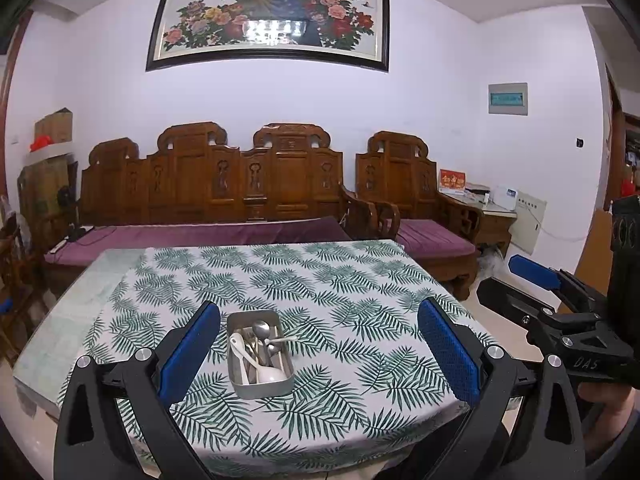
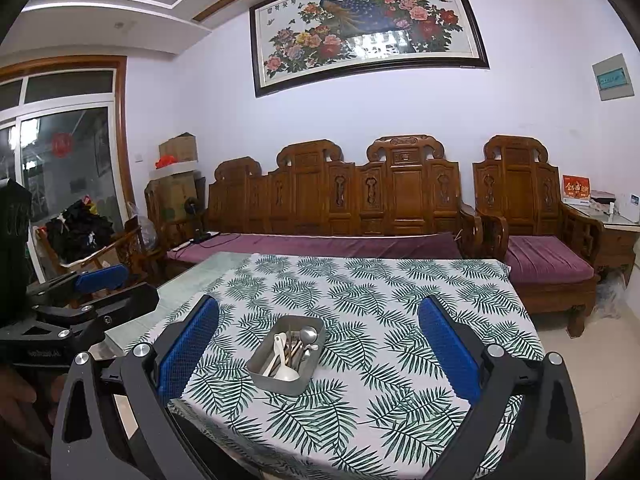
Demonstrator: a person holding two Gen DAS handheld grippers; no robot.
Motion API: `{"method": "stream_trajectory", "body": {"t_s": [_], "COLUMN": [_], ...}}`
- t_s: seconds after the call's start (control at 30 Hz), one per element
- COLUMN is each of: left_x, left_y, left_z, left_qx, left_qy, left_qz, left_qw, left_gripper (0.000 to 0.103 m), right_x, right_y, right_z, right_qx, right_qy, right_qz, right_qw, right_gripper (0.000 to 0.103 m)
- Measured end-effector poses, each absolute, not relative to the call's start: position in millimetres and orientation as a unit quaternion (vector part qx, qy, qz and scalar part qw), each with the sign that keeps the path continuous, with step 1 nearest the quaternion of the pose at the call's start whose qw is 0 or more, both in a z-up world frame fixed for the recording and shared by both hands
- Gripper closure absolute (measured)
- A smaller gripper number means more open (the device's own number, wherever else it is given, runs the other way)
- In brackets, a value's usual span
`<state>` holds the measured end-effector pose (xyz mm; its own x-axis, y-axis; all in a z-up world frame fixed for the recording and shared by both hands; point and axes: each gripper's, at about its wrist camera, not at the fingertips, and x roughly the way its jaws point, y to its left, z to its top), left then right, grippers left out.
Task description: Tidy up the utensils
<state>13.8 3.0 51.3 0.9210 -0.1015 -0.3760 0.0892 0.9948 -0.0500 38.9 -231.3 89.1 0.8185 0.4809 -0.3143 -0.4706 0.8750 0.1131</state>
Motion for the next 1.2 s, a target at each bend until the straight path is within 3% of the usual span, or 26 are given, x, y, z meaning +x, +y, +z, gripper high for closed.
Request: {"method": "stream_trajectory", "body": {"t_s": [1.2], "left_x": [11.2], "left_y": [1.8], "left_z": [57.4], "left_qx": [-0.014], "left_qy": [0.186], "left_qz": [-0.044], "left_qw": [0.981], "left_gripper": [0.008], "right_x": [39.3], "right_y": [-230.7], "right_z": [88.9], "right_qx": [0.016], "right_qy": [0.169], "right_qz": [0.249], "right_qw": [0.953], "right_gripper": [0.002]}}
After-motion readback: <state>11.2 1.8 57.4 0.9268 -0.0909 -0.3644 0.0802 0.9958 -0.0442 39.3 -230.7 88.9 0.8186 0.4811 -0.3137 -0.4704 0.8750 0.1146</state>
